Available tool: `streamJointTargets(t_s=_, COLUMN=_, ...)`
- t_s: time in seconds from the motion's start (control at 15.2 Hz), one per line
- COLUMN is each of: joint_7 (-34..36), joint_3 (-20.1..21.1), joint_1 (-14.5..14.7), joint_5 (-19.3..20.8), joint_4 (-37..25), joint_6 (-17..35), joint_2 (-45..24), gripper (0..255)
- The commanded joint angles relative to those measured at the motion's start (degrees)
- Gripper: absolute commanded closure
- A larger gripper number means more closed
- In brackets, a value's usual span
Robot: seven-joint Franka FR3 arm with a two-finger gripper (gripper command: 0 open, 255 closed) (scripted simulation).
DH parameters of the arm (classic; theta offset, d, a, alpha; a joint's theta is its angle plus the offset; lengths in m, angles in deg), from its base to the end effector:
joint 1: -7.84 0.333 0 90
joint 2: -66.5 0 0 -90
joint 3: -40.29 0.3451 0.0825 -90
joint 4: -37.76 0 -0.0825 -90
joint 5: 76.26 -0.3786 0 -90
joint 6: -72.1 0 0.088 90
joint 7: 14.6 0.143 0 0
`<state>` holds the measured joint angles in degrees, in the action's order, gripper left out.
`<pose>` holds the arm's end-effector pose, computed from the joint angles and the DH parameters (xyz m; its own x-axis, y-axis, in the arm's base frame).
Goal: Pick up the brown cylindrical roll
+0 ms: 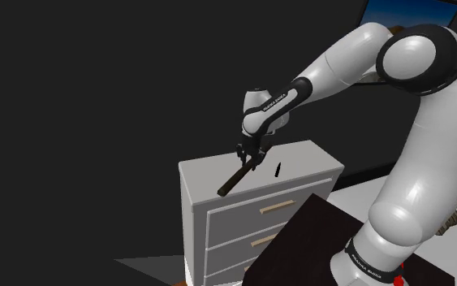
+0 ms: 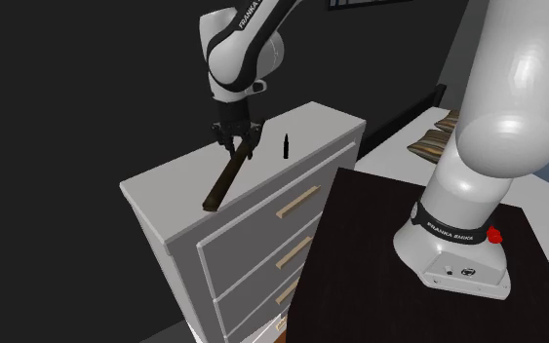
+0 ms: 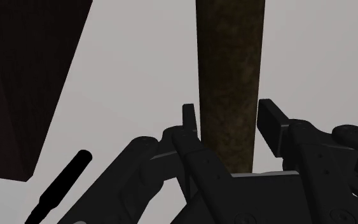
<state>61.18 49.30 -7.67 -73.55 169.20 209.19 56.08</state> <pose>0.5148 -0.0595 0.2620 0.1677 -0.9857 -0.0188 -0.9826 -0.1687 0.0782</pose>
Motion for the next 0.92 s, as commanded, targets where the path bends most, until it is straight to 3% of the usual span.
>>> streamJointTargets(t_s=0.0, joint_7=-0.2, joint_3=0.1, joint_1=-0.1, joint_5=-0.3, joint_4=-0.3, joint_6=-1.4, joint_2=1.2, gripper=255)
streamJointTargets(t_s=0.86, joint_7=-1.3, joint_3=0.3, joint_1=-0.2, joint_5=-1.8, joint_4=-2.6, joint_6=-9.7, joint_2=7.2, gripper=255)
